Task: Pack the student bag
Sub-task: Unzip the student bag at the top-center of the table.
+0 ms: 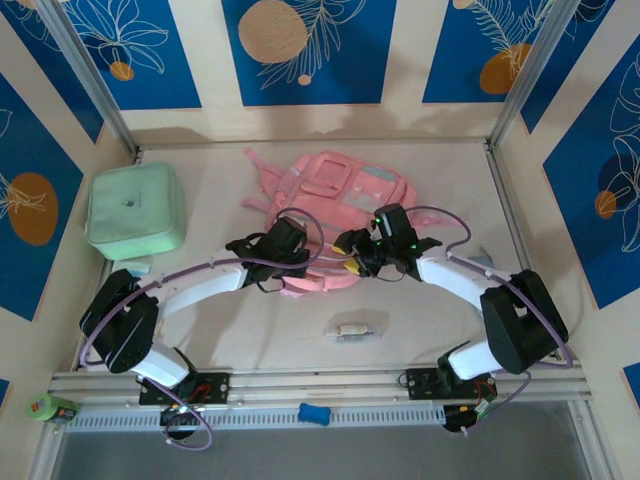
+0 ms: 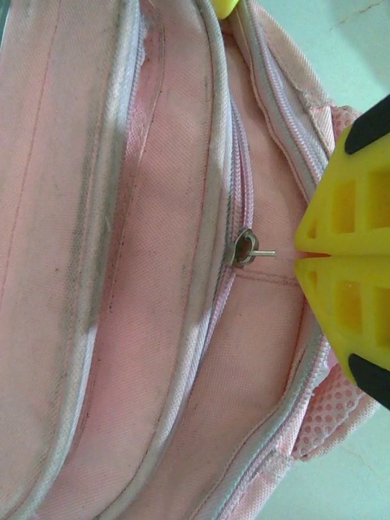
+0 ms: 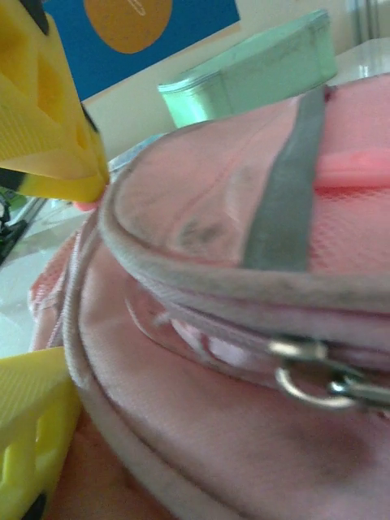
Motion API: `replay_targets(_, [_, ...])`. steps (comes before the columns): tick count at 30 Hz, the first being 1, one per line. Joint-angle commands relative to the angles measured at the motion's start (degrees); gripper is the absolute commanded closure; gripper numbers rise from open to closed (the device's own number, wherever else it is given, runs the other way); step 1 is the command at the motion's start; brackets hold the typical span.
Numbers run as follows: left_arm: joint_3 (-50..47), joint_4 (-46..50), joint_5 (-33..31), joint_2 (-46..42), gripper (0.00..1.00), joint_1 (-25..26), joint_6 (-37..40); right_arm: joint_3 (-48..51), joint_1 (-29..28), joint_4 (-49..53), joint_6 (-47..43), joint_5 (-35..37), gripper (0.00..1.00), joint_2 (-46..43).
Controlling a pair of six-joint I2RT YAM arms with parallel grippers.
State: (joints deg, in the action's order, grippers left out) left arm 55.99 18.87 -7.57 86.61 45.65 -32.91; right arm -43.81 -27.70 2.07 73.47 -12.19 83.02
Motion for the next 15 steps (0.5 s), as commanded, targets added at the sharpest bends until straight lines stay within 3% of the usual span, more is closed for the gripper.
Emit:
replay_targets(1, [1.24, 2.50, -0.93, 0.92, 1.00, -0.46, 0.69, -1.56, -0.58, -4.71, 1.88, 5.01, 0.46, 2.21])
replay_targets(10, [1.43, 4.22, -2.23, 0.52, 1.00, -0.70, 2.21, -2.74, 0.41, -0.74, -0.81, 11.42, 0.51, 0.02])
replay_targets(15, [-0.40, 3.98, -0.29, -0.45, 1.00, -0.57, 2.18, -3.94, 4.58, 0.62, -4.67, 7.84, 0.76, -0.16])
